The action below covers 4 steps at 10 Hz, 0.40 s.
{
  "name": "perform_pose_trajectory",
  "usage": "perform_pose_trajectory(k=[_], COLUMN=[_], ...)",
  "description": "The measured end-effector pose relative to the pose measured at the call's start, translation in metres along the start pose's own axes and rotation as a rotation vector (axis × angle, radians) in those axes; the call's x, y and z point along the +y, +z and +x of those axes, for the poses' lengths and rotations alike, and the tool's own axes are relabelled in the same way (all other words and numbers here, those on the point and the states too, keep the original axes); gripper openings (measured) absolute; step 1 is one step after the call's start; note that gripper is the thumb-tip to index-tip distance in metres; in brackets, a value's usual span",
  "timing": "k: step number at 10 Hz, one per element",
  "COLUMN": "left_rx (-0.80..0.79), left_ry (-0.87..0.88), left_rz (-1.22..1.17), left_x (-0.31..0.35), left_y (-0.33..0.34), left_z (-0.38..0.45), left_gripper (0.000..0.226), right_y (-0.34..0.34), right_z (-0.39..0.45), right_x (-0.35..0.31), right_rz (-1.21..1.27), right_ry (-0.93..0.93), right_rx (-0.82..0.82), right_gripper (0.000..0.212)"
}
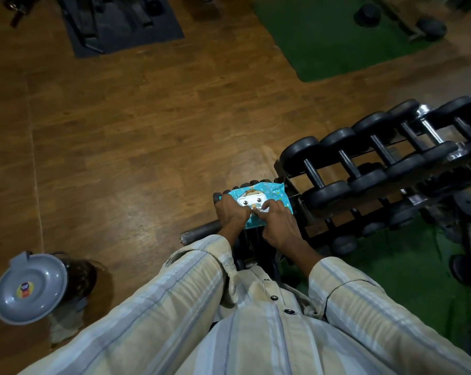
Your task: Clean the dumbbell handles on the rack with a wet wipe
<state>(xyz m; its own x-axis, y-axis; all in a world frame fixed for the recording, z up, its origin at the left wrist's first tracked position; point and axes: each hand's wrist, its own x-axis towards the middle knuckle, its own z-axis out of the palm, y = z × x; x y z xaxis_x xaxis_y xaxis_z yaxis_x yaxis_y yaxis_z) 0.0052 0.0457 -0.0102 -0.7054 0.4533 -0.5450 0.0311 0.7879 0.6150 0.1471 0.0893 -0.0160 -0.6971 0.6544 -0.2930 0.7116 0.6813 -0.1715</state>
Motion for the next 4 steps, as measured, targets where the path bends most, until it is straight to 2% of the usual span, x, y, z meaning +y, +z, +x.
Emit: perform_pose_trajectory(k=[1, 2, 3, 4], left_rx=[-0.002, -0.008, 0.011, 0.065], left_ry=[0.031, 0.034, 0.033, 0.009], left_rz=[0.010, 0.029, 0.032, 0.036], left_x=[-0.001, 0.000, -0.002, -0.002], left_y=[0.001, -0.003, -0.003, -0.003], left_z=[-0.001, -0.004, -0.009, -0.015], left_gripper=[0.068, 0.069, 0.067, 0.061], right_y=[0.002, 0.001, 0.000, -0.002], right_z=[0.000, 0.002, 0.004, 0.010], right_x=[0.001, 0.004, 0.009, 0.018], right_rz=[-0.060, 0.068, 0.356, 0.613], right_ry=[-0.018, 0.075, 0.175, 0.343], right_rx=[-0.018, -0.005, 0.055, 0.202], right_gripper=[0.063, 0.057, 0.047, 0.037])
